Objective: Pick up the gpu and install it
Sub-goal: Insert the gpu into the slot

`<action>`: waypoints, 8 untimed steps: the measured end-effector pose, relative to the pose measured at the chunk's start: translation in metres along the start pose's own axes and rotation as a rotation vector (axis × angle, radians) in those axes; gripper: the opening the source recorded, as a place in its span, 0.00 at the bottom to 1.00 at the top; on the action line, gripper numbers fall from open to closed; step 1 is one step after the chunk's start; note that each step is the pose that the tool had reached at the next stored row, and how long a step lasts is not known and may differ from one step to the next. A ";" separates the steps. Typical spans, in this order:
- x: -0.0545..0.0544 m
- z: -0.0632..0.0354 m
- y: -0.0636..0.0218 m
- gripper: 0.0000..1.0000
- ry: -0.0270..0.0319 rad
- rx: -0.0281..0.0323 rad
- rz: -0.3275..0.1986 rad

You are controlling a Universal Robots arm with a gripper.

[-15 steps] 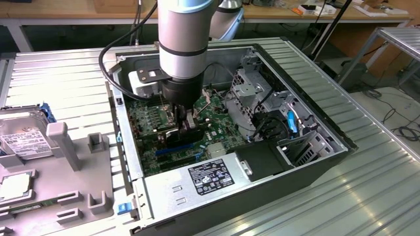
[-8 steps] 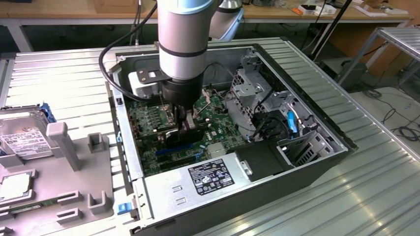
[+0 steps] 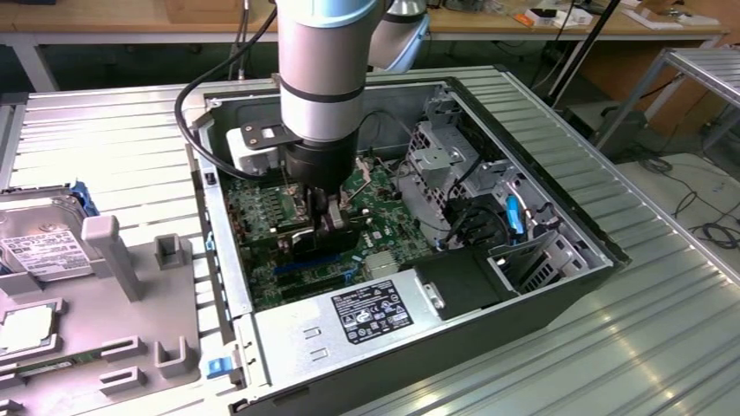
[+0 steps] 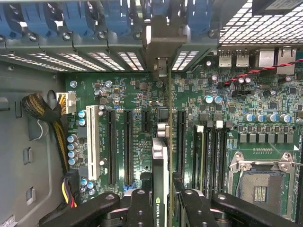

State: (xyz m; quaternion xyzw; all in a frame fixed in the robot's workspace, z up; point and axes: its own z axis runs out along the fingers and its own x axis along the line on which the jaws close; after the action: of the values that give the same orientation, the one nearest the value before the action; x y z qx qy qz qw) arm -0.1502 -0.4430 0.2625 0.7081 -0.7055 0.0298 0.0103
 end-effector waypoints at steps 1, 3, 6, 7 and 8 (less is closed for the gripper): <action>0.000 0.0000 0.0000 0.27 -0.0001 0.0000 0.000; 0.000 0.0000 0.0000 0.27 -0.0001 0.0001 0.000; 0.000 0.0000 0.0000 0.27 -0.0001 0.0000 0.000; 0.000 0.0000 0.0000 0.27 -0.0001 0.0000 0.000; 0.000 0.0000 0.0000 0.27 -0.0001 0.0000 0.000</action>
State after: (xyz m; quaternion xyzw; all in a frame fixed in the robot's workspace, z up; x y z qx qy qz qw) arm -0.1502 -0.4430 0.2625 0.7081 -0.7054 0.0298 0.0103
